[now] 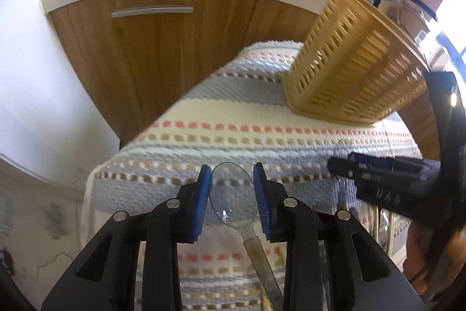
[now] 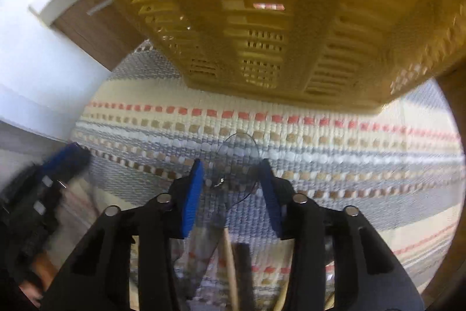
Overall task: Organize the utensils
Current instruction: 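Lift both clear spoons and carry them over the yellow basket, then open both grippers to drop the spoons into the yellow basket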
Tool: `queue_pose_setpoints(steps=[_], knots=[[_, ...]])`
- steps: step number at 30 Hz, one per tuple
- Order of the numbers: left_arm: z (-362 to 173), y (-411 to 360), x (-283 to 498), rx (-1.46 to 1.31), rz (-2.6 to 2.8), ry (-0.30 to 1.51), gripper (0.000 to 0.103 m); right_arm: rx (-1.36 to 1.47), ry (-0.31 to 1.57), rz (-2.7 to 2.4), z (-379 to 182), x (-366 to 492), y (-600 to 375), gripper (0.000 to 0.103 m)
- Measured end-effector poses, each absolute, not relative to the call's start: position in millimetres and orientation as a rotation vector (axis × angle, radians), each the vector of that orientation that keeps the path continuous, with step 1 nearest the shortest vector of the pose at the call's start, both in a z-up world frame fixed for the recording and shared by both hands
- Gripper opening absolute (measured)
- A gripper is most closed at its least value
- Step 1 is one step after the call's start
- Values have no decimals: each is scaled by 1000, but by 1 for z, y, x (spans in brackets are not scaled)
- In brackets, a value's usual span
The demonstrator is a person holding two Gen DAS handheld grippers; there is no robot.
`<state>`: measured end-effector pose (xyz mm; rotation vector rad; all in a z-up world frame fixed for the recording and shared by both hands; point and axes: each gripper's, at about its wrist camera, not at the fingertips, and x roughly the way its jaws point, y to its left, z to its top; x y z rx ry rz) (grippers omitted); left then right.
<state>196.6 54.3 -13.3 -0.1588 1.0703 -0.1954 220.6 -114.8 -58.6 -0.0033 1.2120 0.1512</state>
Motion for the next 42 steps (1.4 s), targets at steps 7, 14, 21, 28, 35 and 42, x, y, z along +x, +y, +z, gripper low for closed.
queue_pose_setpoints(steps=[7, 14, 21, 28, 35, 42], knots=[[2, 64, 193, -197, -255, 997, 28, 7, 1142, 214, -59, 203, -111, 29], [75, 46, 148, -179, -338, 729, 28, 61, 856, 320, 14, 145, -150, 28], [167, 31, 147, -133, -335, 466, 28, 16, 444, 198, 119, 102, -186, 28], [215, 17, 175, -182, -360, 383, 28, 59, 295, 108, 182, 140, -235, 28], [191, -14, 222, -151, -353, 401, 28, 12, 332, -2, 149, 196, -246, 28], [151, -25, 251, -106, -315, 477, 28, 6, 412, 9, 119, 210, -247, 29]])
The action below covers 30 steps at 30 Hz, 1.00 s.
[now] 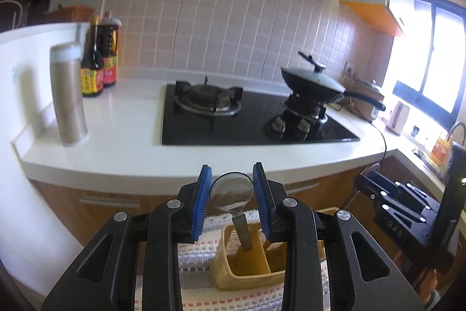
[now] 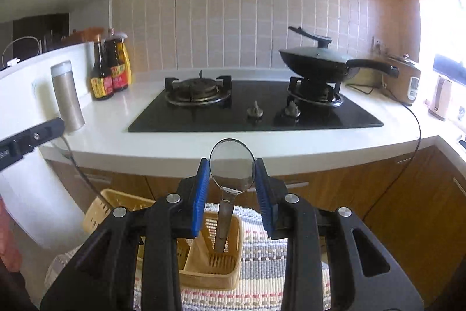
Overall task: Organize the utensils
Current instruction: 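Open both grippers to drop the spoons into the yellow basket, then grasp a wooden chopstick with the left gripper while the right gripper grasps another chopstick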
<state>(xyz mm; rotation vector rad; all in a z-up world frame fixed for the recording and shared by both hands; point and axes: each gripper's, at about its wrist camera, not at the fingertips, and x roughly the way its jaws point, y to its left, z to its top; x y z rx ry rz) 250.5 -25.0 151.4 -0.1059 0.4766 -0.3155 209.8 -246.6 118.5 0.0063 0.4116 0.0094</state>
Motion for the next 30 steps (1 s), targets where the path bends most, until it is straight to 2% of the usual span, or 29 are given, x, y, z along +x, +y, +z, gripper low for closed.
queue_pose_setpoints(steps=[4, 6, 8, 9, 23, 30], knots=[[145, -24, 250, -99, -329, 501, 30, 0, 448, 41, 115, 205, -243, 29], [146, -24, 246, -97, -336, 504, 42, 5, 462, 53, 116, 201, -243, 33], [148, -24, 239, -95, -345, 498, 50, 24, 464, 70, 118, 193, -245, 60], [149, -22, 233, -97, -357, 499, 53, 33, 462, 79, 119, 189, -246, 65], [139, 1, 162, -54, -354, 662, 56, 7, 572, 137, 131, 109, -238, 65], [63, 7, 158, -64, -372, 885, 57, 51, 823, 194, 78, 109, -247, 64]])
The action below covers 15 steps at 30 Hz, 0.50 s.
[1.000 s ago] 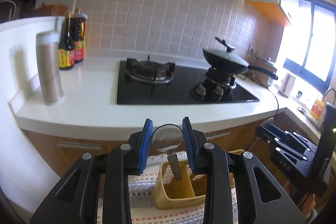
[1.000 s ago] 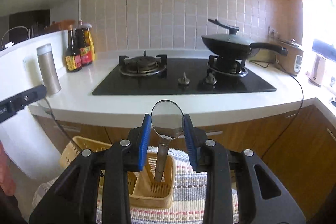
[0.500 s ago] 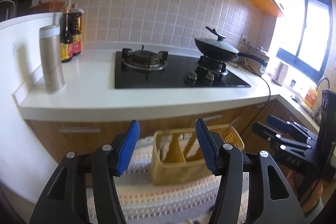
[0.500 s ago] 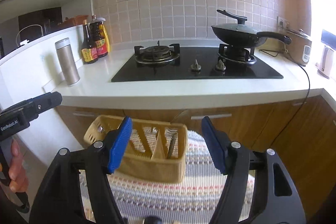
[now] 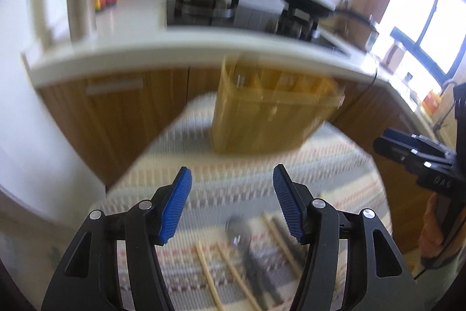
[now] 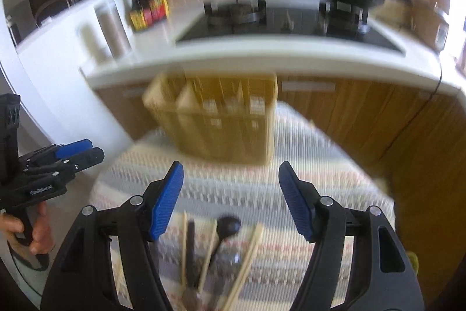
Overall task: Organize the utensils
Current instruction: 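Grasp a wooden chopstick with the left gripper while the right gripper grasps another chopstick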
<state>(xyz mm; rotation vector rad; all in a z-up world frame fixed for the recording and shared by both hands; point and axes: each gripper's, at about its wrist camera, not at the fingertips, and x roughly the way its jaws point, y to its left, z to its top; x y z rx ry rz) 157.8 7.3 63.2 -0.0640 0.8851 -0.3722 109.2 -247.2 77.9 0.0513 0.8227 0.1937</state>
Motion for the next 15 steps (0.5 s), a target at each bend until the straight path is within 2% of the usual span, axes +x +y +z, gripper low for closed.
queue_pose_setpoints(steps=[3, 6, 10, 15], knots=[[29, 7, 160, -60, -380, 982, 57, 78, 945, 209, 44, 113, -252, 62], [2, 4, 163, -46, -376, 1046, 55, 132, 1062, 239, 12, 117, -256, 54], [-18, 1, 166, -21, -366, 1076, 55, 206, 1177, 275, -21, 124, -255, 37], [-27, 14, 156, -54, -358, 1090, 53, 239, 1244, 350, -41, 126, -238, 32]])
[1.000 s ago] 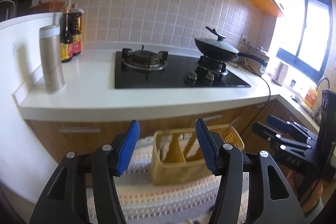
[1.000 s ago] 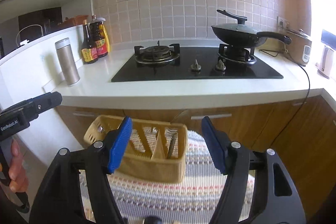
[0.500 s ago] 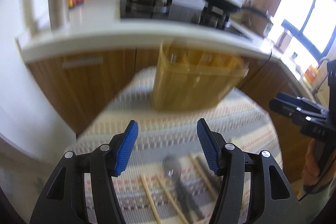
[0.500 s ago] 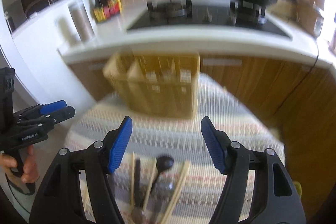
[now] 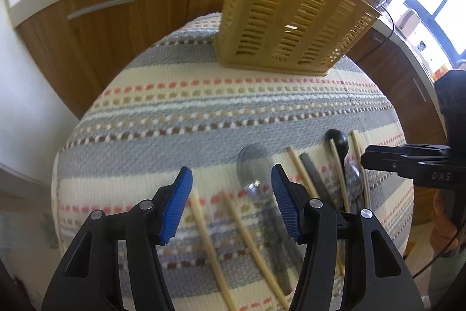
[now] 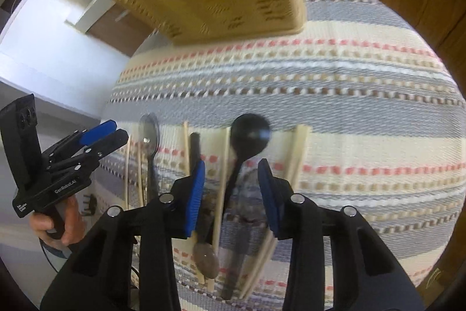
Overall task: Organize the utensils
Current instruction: 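Grasp a wooden chopstick with the left gripper while the right gripper grasps another chopstick, then lift both chopsticks and carry them over the yellow basket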
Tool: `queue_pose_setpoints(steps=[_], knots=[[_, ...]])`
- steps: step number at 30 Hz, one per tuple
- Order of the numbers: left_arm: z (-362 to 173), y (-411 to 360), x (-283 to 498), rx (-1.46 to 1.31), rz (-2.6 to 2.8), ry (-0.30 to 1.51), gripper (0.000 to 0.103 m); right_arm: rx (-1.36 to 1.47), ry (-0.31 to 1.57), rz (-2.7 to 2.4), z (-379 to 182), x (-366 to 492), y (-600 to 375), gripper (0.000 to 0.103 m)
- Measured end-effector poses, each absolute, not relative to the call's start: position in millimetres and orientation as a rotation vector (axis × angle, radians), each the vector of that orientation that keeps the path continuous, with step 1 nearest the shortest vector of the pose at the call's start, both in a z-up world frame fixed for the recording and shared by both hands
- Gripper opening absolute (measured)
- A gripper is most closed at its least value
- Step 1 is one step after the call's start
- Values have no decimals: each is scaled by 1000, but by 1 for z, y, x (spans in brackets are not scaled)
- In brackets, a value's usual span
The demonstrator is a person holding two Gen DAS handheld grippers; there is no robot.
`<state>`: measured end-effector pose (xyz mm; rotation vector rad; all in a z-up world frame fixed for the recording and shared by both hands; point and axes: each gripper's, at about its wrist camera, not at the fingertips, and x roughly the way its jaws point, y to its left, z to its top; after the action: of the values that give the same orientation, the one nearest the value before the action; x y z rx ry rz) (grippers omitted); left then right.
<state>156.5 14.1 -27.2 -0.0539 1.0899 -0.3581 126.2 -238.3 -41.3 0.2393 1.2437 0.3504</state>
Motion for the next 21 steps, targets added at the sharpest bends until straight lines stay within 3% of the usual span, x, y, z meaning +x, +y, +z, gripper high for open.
queue_pose_setpoints(steps=[9, 21], knots=[[-48, 43, 132, -67, -303, 1138, 36, 160, 1293, 355, -59, 134, -205, 21], [-55, 21, 114, 130, -302, 1169, 31, -31, 1351, 330, -78, 137, -152, 18]])
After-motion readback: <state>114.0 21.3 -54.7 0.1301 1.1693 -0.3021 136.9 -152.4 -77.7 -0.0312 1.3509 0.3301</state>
